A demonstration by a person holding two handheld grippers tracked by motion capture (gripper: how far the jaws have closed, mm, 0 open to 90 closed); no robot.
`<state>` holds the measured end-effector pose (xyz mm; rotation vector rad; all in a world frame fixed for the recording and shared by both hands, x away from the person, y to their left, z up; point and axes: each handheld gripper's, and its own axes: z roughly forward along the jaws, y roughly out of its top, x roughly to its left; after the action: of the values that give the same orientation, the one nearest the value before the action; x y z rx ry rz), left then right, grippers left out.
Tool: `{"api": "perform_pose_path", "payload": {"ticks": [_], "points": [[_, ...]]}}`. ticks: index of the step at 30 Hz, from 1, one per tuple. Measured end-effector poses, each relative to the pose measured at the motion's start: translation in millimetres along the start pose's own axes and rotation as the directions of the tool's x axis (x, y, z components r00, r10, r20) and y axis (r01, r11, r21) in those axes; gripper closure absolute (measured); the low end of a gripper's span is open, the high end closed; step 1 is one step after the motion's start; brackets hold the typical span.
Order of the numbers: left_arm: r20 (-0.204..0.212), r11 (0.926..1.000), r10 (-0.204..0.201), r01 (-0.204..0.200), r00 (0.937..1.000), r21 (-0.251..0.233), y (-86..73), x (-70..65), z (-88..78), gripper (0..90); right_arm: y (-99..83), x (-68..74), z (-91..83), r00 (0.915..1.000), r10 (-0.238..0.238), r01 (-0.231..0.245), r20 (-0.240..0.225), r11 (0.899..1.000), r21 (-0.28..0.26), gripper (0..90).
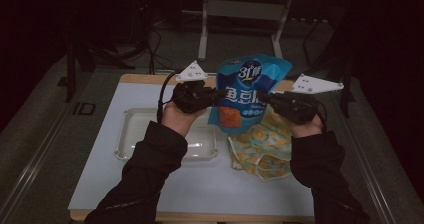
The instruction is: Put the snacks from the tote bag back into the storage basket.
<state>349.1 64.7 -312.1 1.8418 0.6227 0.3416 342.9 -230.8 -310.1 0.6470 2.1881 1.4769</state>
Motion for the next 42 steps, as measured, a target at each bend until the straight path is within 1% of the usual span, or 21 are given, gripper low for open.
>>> {"api": "perform_pose_path", "payload": {"ticks": [1,2,3,10,17,18,20,22,26,27,29,31,33,34,36,37,42], "points": [[0.0,1.0,0.0,0.0,1.0,0.0,0.0,0.0,0.0,88.5,0.0,0.0,0.0,1.0,0.0,0.0,0.0,1.0,0.0,89.1],[-0.006,1.0,-0.006,0.006,1.0,0.0,-2.5,2.5,-5.2,88.5,0.5,0.8,1.6,1.0,-0.003,0.003,-0.003,1.0,0.0,89.1],[-0.009,1.0,-0.007,0.007,0.9999,0.001,-3.3,3.5,-7.5,88.5,2.4,4.4,6.7,1.0,-0.005,0.005,-0.008,1.0,0.003,89.1],[-0.028,0.9997,-0.024,0.024,0.9993,0.001,-12.6,10.7,-22.5,88.5,6.0,14.5,22.5,0.9997,-0.001,0.001,-0.023,1.0,0.005,89.1],[-0.043,0.9989,-0.046,0.045,0.998,-0.01,-23.9,18.9,-41.1,88.5,11.7,26.6,39.6,0.9988,-0.015,0.016,-0.046,1.0,0.015,89.1],[-0.048,0.9989,-0.045,0.044,0.9979,-0.012,-25.3,19.9,-44.2,88.5,12.7,28.6,42.1,0.9987,-0.017,0.018,-0.048,1.0,0.017,89.0],[-0.044,0.9987,-0.047,0.046,0.9979,-0.021,-28.7,22.8,-50.5,88.4,14.6,32.5,47.0,0.9983,-0.022,0.023,-0.055,1.0,0.016,89.1],[-0.046,0.9982,-0.056,0.055,0.9974,-0.023,-31.9,25.8,-56.1,88.5,16.6,36.6,51.5,0.9979,-0.02,0.02,-0.061,1.0,0.014,89.0],[-0.057,0.998,-0.06,0.059,0.9966,-0.024,-36.2,30.4,-68.2,88.5,20.9,46.7,61.0,0.9974,-0.032,0.033,-0.064,0.999,0.018,89.1],[-0.057,0.9976,-0.065,0.064,0.9963,-0.028,-37.2,31.3,-71.4,88.5,22.0,48.8,63.2,0.9973,-0.029,0.03,-0.067,0.999,0.018,89.1],[-0.053,0.9976,-0.064,0.063,0.9965,-0.029,-39.7,34.0,-77.8,88.4,23.9,52.2,67.7,0.9968,-0.028,0.029,-0.074,0.999,0.013,89.1],[-0.057,0.9978,-0.061,0.06,0.9965,-0.027,-43.0,36.3,-84.2,88.3,25.4,56.2,72.6,0.9961,-0.024,0.025,-0.085,1.0,0.013,89.1],[-0.058,0.9977,-0.063,0.062,0.9963,-0.029,-46.8,38.8,-90.4,88.4,26.6,61.8,77.4,0.9956,-0.031,0.033,-0.088,0.999,0.017,89.1],[-0.056,0.9971,-0.071,0.069,0.9959,-0.031,-48.8,40.4,-93.5,88.4,27.3,63.9,79.8,0.995,-0.032,0.034,-0.095,0.999,0.018,89.0],[-0.064,0.9969,-0.073,0.072,0.9952,-0.032,-51.8,42.6,-98.9,88.4,28.7,68.4,84.9,0.9943,-0.035,0.037,-0.101,0.999,0.018,89.1],[-0.067,0.9966,-0.079,0.077,0.9946,-0.032,-52.9,43.7,-101.6,88.4,29.7,70.8,87.6,0.9941,-0.036,0.039,-0.102,0.999,0.021,89.1],[-0.078,0.9969,-0.075,0.072,0.9942,-0.031,-54.7,48.7,-115.5,88.4,35.8,80.6,97.4,0.9932,-0.041,0.043,-0.109,0.999,0.019,89.1]]}}
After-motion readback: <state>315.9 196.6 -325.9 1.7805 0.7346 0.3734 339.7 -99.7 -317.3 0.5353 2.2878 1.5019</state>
